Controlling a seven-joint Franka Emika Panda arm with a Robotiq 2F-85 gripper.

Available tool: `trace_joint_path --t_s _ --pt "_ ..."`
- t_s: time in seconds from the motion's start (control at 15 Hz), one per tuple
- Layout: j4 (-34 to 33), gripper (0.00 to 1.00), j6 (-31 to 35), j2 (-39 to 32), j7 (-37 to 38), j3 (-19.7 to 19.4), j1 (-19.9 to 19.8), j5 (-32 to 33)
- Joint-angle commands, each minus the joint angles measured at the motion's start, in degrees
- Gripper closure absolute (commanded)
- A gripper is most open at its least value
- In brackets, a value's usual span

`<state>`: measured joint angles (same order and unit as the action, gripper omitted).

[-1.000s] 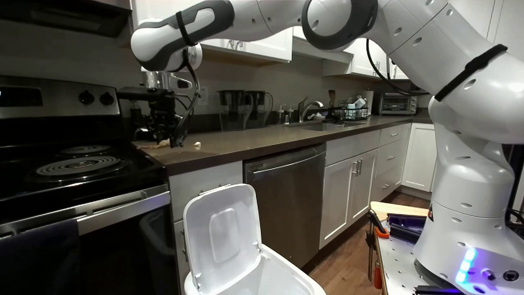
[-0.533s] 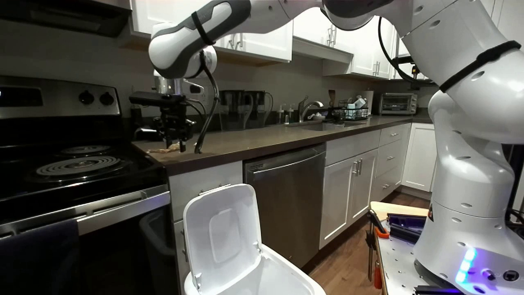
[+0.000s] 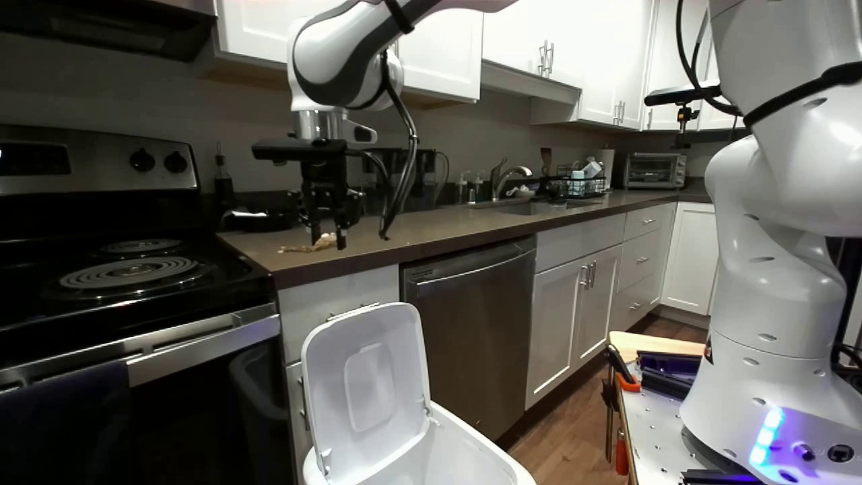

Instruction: Throw the object into the open bin

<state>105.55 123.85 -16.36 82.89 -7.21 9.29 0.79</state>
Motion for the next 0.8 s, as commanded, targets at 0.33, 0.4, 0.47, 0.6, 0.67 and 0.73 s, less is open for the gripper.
trace_joint_path --t_s 0.33,0.4,0.47,0.6,0.67,0.73 --pt "30.94 0.80 0.19 25.99 2.87 5.70 -2.44 5.22" --pt "33.06 0.30 0.52 27.99 2.80 6.47 -3.04 5.07" --pt "34.88 0.29 1.13 29.59 3.75 7.31 -3.77 5.61" --pt "37.85 0.17 1.81 32.85 3.96 8.75 -5.24 5.52" --pt "38.87 0.10 2.25 34.08 4.21 9.44 -6.10 5.85" --pt "39.67 0.05 2.80 35.11 3.83 9.90 -6.85 5.69"
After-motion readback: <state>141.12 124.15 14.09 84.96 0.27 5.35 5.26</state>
